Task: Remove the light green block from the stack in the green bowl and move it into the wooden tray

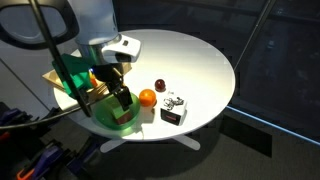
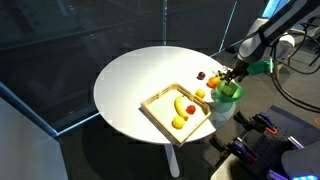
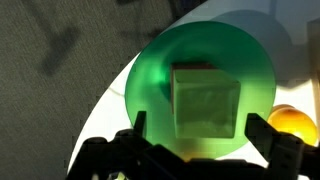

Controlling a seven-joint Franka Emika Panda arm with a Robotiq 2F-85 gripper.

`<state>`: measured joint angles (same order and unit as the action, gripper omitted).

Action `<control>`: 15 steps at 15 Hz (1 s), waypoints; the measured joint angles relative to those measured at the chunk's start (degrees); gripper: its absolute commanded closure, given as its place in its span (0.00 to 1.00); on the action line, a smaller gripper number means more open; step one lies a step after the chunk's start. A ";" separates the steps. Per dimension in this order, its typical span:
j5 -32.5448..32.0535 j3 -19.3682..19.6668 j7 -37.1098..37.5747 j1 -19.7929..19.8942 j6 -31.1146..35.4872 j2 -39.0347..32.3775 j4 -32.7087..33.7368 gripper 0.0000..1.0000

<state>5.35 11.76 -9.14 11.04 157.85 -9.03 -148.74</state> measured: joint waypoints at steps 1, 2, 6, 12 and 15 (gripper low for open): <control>0.00 -0.06 0.00 0.00 0.09 -0.42 0.24 0.00; 0.00 -0.12 -0.01 0.00 0.18 -0.83 0.46 0.00; 0.00 -0.28 -0.01 0.00 0.33 -2.12 1.02 0.00; -0.04 -0.27 0.21 0.00 0.35 -3.30 1.67 0.60; -0.35 -0.16 1.34 0.00 0.34 -3.46 1.97 0.69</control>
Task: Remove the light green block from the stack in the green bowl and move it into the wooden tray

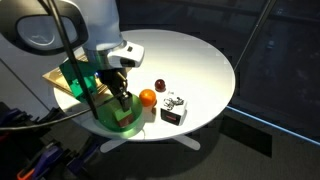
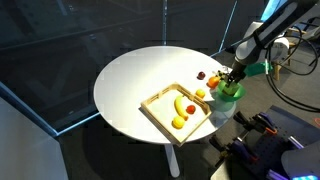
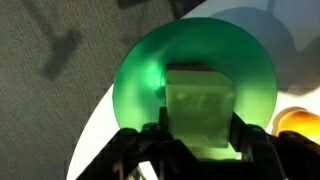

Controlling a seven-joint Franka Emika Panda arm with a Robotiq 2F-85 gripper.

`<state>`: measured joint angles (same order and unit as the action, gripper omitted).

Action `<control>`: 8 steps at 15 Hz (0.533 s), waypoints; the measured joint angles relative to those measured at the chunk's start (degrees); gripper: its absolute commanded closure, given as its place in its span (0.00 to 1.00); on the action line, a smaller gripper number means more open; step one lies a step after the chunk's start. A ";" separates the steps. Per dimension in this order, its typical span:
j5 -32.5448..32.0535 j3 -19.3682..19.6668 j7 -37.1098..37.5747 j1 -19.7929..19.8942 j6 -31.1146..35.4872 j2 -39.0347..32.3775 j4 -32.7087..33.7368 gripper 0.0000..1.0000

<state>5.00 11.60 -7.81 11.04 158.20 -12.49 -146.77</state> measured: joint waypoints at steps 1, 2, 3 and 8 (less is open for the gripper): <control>-0.15 0.03 0.50 0.00 -0.01 0.00 0.02 0.71; -0.33 0.06 1.09 0.00 -0.08 0.01 0.07 0.71; -0.59 0.12 1.76 0.00 -0.13 0.05 0.10 0.71; -0.95 0.15 4.49 -0.03 -1.26 1.57 0.23 0.71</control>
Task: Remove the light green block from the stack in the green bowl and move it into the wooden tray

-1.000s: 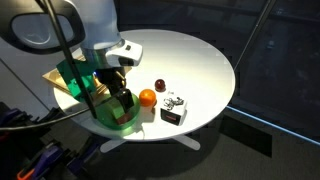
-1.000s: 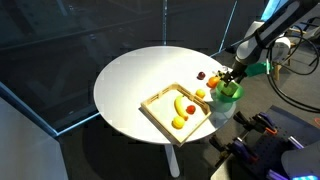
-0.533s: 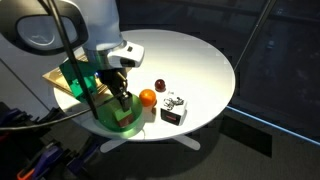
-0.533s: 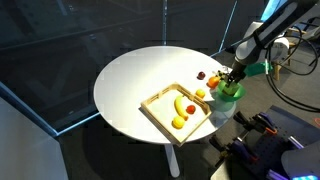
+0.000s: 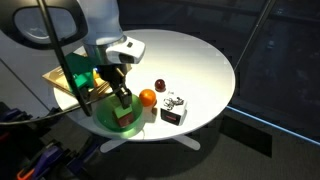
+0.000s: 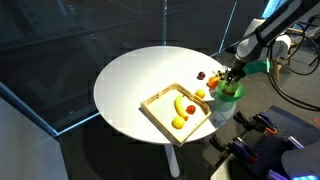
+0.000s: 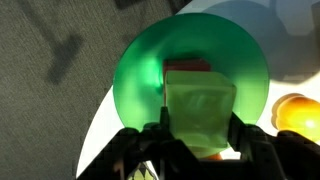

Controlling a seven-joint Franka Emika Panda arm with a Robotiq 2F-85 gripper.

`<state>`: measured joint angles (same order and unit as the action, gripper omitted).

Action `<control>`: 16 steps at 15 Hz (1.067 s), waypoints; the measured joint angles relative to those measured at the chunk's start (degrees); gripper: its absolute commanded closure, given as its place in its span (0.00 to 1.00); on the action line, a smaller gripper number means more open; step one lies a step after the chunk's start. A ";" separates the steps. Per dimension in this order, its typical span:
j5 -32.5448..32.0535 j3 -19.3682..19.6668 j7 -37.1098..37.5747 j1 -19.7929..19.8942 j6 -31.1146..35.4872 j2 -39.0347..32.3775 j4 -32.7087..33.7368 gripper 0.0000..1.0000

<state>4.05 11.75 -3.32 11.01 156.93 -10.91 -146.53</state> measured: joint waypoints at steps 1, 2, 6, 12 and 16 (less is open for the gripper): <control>0.00 0.00 0.67 -0.02 -0.56 0.70 0.03 0.71; 0.00 -0.01 1.39 -0.05 -1.36 1.48 0.10 0.71; 0.00 -0.15 5.69 -0.78 -5.60 5.27 0.66 0.71; -0.09 -1.93 15.17 -3.07 -9.88 8.15 3.28 0.71; -0.70 -3.95 19.24 -5.15 -10.71 8.15 5.64 0.71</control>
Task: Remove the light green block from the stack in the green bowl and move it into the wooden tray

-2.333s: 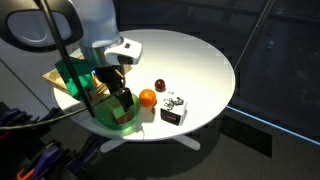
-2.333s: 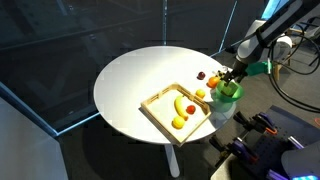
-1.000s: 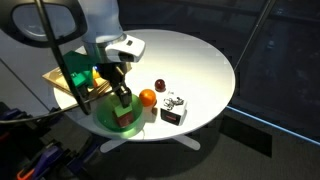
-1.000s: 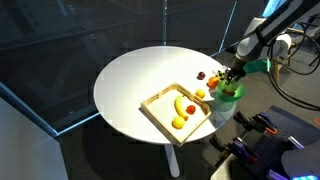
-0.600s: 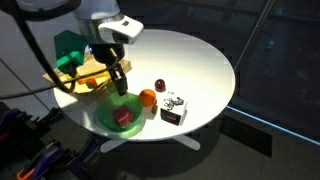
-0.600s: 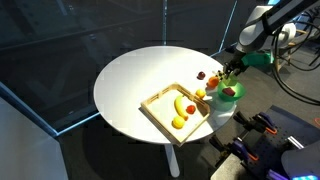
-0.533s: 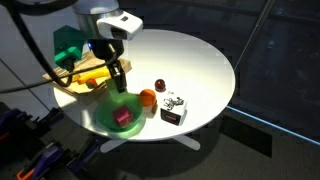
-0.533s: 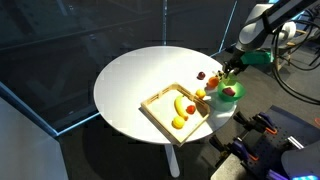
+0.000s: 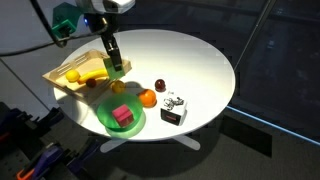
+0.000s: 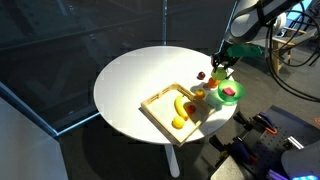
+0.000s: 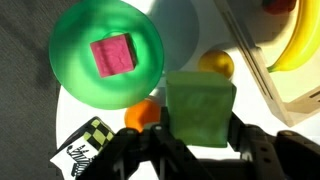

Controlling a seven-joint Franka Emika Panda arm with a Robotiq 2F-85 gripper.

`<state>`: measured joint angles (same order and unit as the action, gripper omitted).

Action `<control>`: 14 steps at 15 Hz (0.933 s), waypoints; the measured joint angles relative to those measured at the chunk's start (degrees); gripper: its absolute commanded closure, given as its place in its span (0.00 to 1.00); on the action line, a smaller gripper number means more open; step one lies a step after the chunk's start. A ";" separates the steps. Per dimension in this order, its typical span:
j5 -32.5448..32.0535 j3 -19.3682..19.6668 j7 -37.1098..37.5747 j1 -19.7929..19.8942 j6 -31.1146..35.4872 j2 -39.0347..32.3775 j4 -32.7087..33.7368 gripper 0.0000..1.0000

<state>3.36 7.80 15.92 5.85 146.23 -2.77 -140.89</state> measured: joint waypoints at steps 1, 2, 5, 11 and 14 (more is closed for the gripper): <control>-0.45 -0.55 0.78 -0.50 -0.08 -0.05 0.62 0.71; -0.70 -1.08 1.29 -0.96 -0.20 -0.13 1.32 0.71; -0.83 -2.74 1.76 -2.56 -0.86 -0.91 3.93 0.71; -1.35 -5.88 -0.10 -5.47 -4.19 -5.00 10.17 0.71; -2.04 -6.99 -1.40 -6.74 -8.01 -7.75 14.03 0.71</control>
<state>1.32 0.81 14.52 -0.89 138.22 -10.52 -126.87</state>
